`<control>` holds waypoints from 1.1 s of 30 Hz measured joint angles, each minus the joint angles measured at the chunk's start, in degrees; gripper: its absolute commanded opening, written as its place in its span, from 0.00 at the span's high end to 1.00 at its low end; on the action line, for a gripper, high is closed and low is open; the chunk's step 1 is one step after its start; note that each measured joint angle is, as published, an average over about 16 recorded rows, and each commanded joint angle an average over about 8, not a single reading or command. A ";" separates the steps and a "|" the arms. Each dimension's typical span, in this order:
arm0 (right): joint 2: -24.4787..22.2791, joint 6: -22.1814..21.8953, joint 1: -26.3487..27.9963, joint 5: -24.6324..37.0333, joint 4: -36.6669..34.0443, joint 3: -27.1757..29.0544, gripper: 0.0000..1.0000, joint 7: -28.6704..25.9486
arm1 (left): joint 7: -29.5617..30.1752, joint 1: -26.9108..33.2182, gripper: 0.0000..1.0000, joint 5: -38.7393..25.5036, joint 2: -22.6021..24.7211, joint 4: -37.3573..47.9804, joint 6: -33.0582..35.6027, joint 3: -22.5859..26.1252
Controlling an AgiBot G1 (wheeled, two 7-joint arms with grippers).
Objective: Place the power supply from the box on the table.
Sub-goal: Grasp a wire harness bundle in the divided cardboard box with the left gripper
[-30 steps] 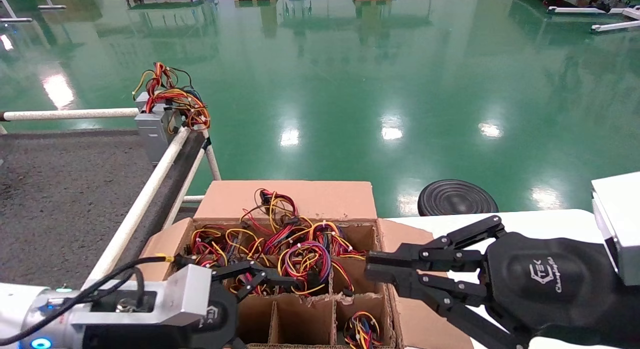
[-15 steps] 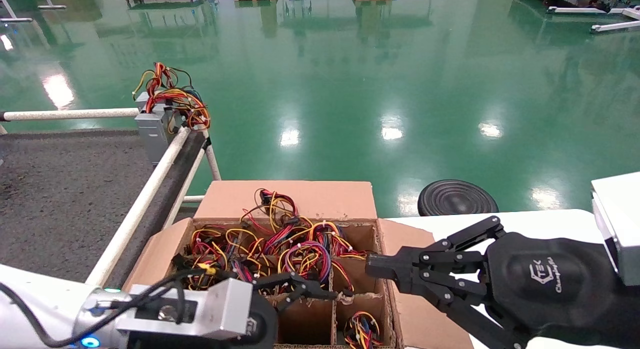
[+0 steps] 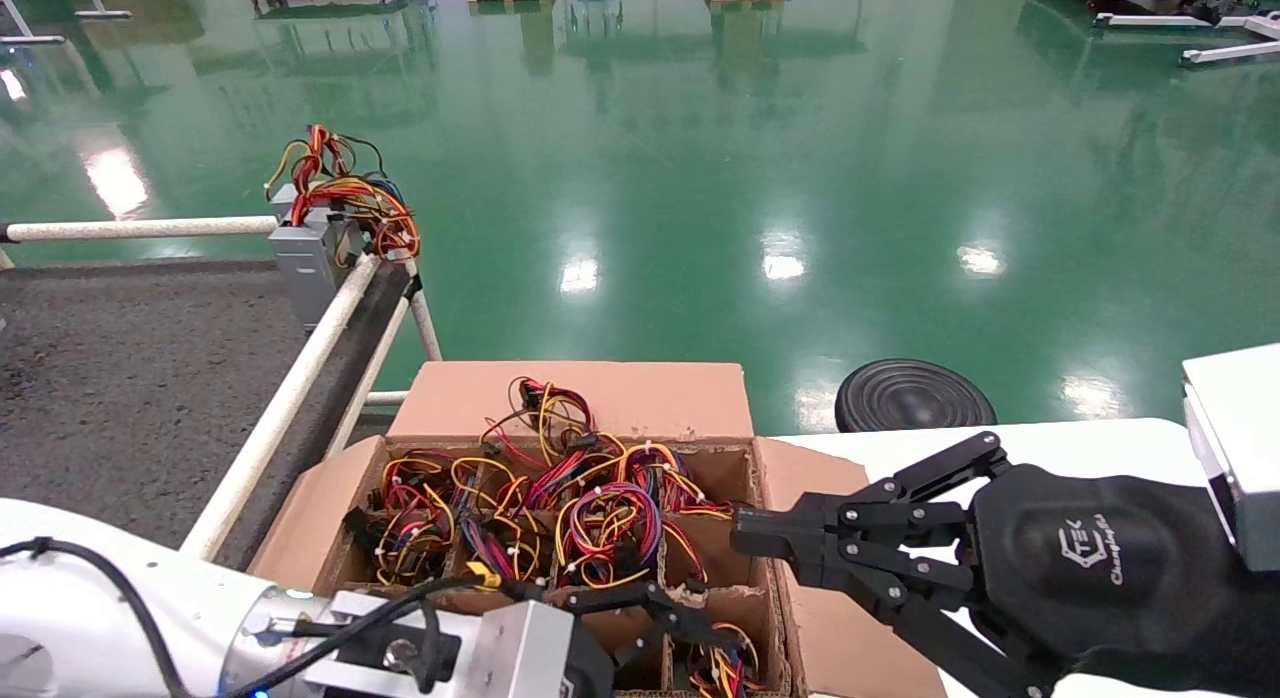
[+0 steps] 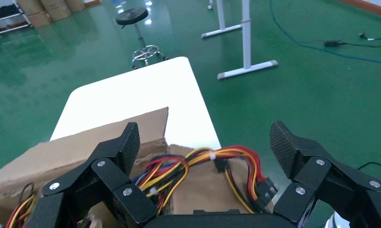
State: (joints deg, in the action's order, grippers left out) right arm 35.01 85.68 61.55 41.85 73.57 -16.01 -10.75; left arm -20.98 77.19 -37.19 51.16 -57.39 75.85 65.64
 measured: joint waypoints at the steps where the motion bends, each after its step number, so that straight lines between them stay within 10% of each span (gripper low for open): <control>1: 0.00 0.00 0.00 0.00 0.00 0.00 1.00 0.00 | -0.39 0.23 0.00 0.18 0.27 0.22 0.05 0.57; 33: 0.00 0.00 0.00 0.00 0.00 0.00 1.00 0.00 | -9.87 3.95 0.00 0.50 6.66 6.48 -2.95 9.57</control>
State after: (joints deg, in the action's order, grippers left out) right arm 35.01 85.68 61.55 41.85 73.57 -16.01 -10.75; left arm -30.85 81.15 -36.69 57.83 -50.91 72.90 75.20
